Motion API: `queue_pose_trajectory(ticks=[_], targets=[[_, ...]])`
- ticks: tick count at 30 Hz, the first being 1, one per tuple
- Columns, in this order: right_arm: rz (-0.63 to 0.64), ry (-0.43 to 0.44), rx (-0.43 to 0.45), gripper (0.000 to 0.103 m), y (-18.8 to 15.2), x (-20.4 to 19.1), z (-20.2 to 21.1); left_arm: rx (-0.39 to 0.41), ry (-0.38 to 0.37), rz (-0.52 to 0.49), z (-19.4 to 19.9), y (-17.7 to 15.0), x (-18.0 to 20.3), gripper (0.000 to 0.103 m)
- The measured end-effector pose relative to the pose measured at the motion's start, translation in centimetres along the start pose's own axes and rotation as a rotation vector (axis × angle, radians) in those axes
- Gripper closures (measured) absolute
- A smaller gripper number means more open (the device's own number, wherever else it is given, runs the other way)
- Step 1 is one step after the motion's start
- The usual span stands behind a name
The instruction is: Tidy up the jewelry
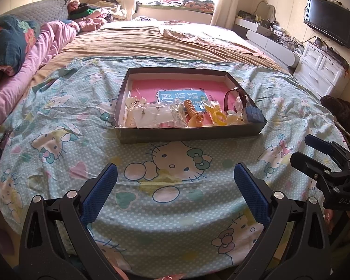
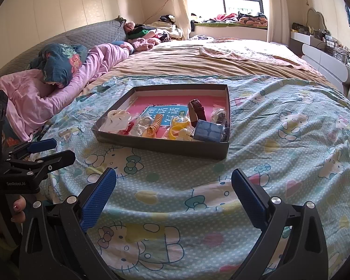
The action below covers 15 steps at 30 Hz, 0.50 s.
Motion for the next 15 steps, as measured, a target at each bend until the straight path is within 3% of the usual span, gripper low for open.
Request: queue_pose_trajectory(ticks=[15], targets=[[-0.005,-0.01,-0.004,0.005,-0.17,0.11,-0.21,-0.015,-0.028,-0.018,-0.06,-0.08,0.58,0.01]])
Point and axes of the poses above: each gripper's, at about its wrist camera, not at the fingertips, and z roughly against the way its jaws point, x to its right, y to its top, the point moved 4 cm from there along -z, roughly the way its jaws point, and after that the axes turned 10 degrees about -x, right-handed, at the moved point
